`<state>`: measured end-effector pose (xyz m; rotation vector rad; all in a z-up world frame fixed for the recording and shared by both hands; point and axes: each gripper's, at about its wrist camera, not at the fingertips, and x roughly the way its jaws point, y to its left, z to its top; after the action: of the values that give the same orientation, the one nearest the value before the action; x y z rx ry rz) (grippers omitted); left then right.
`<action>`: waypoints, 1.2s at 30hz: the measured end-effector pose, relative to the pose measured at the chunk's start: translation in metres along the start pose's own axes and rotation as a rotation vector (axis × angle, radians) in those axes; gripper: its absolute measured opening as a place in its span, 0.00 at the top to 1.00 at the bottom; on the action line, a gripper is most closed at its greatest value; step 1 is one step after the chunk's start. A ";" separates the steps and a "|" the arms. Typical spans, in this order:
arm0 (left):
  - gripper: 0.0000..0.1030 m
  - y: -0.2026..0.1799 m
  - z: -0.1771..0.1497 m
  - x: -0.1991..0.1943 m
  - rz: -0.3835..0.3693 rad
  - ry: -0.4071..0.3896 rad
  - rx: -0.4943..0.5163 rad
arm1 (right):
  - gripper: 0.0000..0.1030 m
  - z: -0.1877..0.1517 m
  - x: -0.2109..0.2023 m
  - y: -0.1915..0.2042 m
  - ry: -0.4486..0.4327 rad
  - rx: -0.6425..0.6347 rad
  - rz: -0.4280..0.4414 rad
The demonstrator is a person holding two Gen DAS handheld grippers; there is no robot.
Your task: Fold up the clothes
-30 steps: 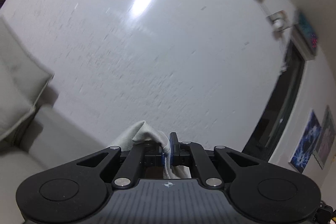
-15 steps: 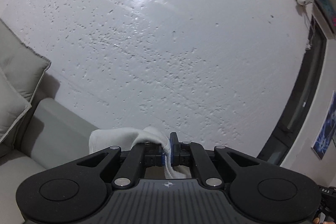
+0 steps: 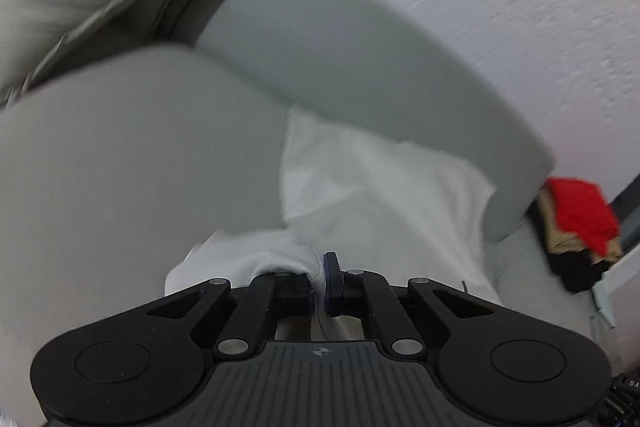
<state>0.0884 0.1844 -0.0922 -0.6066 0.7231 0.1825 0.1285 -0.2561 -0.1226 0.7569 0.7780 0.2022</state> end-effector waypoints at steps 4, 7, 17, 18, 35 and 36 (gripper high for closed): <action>0.97 0.022 -0.018 0.003 0.036 0.039 -0.058 | 0.98 -0.031 0.015 -0.022 0.085 0.012 -0.067; 0.97 0.016 -0.018 -0.023 0.024 -0.006 -0.036 | 0.98 -0.029 0.009 -0.019 0.079 0.001 -0.073; 0.96 -0.008 -0.026 -0.083 0.147 -0.086 0.170 | 0.98 -0.031 -0.035 -0.012 0.094 -0.008 -0.062; 0.94 -0.005 -0.029 -0.073 0.175 -0.060 0.173 | 0.98 -0.036 -0.032 -0.014 0.114 -0.013 -0.076; 0.66 -0.009 -0.054 -0.146 0.099 -0.050 0.357 | 0.35 -0.037 -0.113 0.011 0.141 -0.254 -0.001; 0.68 -0.013 -0.056 -0.147 0.073 -0.051 0.368 | 0.35 -0.038 -0.112 0.013 0.133 -0.277 0.005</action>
<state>-0.0476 0.1489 -0.0210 -0.2243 0.7082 0.1271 0.0243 -0.2747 -0.0689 0.4867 0.8535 0.3594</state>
